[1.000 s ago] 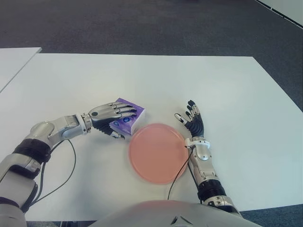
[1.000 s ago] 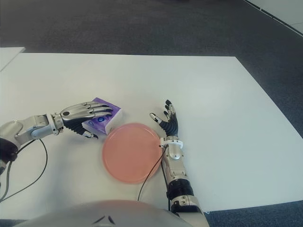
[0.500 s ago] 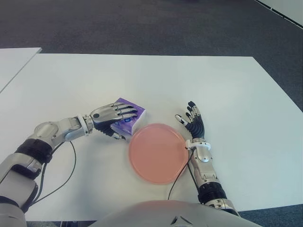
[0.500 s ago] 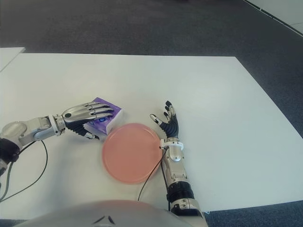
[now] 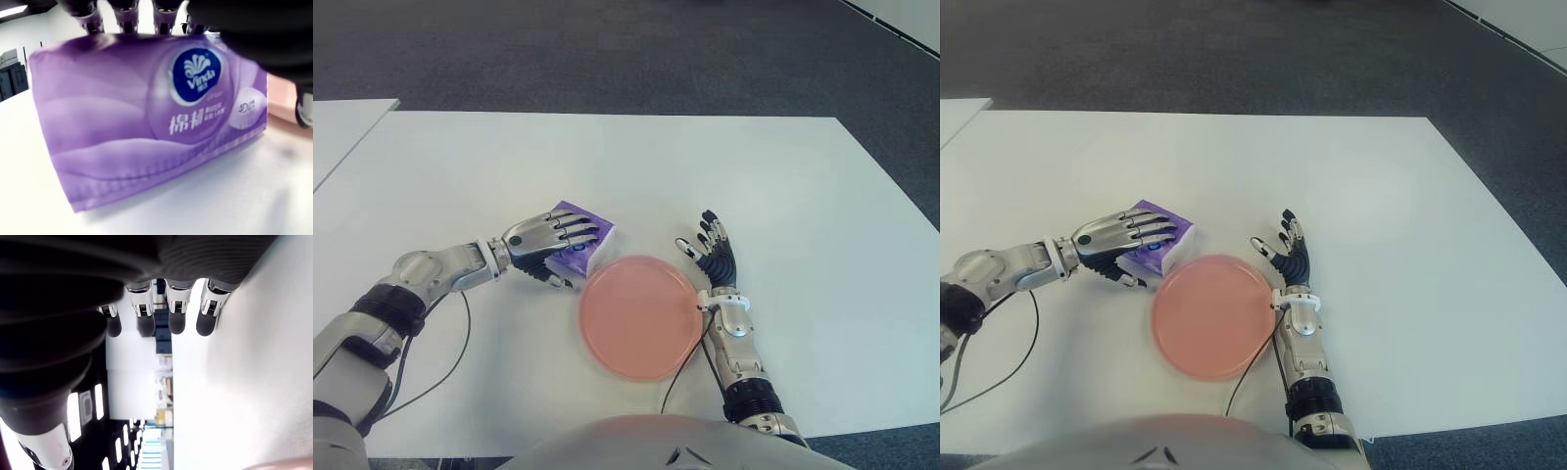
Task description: Put the tissue paper into the plate.
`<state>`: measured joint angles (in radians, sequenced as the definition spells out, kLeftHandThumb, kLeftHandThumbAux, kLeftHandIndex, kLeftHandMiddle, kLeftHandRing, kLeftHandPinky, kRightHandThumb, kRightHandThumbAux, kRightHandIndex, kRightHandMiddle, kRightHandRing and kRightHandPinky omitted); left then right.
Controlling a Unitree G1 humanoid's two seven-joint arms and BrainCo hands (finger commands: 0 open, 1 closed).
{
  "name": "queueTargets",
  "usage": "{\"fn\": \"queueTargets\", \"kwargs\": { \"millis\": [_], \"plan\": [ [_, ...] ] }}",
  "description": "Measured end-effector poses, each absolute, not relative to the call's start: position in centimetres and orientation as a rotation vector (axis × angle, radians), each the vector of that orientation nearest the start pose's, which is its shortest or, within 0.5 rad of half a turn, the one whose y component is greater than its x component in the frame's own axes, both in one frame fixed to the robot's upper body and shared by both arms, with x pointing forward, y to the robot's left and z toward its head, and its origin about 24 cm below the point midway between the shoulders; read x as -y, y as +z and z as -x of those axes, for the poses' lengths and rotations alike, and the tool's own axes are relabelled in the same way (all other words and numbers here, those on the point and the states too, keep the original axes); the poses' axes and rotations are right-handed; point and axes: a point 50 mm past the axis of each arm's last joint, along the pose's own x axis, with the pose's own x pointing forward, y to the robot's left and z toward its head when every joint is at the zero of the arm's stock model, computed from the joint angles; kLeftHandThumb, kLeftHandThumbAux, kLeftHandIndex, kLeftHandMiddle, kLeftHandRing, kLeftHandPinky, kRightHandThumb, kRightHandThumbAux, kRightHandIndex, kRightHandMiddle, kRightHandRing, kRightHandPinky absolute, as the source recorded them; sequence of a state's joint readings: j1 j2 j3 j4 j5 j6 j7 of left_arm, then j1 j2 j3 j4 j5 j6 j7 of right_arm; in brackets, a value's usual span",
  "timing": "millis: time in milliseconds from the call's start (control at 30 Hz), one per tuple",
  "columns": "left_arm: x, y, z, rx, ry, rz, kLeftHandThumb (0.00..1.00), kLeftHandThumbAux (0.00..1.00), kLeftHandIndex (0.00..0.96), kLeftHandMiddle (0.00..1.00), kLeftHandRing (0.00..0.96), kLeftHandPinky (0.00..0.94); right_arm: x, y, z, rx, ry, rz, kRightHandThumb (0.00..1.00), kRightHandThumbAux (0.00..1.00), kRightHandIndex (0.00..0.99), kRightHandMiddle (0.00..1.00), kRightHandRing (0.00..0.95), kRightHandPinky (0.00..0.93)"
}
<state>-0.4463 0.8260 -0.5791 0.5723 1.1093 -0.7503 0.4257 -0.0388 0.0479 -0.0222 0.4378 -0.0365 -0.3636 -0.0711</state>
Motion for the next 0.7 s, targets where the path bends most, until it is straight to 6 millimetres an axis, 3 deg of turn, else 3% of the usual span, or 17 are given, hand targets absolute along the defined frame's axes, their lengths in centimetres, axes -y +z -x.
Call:
{"fn": "queueTargets", "kwargs": {
  "millis": [700],
  "plan": [
    [-21.34,4.66,-28.4,0.627,-0.757,-1.663,0.168,0.334,0.0,0.0,0.0,0.0,14.13,-1.46,-24.58,-0.038,-0.054,-0.004,0.102,0.727,0.035,0.018,0.0,0.0]
  ]
}}
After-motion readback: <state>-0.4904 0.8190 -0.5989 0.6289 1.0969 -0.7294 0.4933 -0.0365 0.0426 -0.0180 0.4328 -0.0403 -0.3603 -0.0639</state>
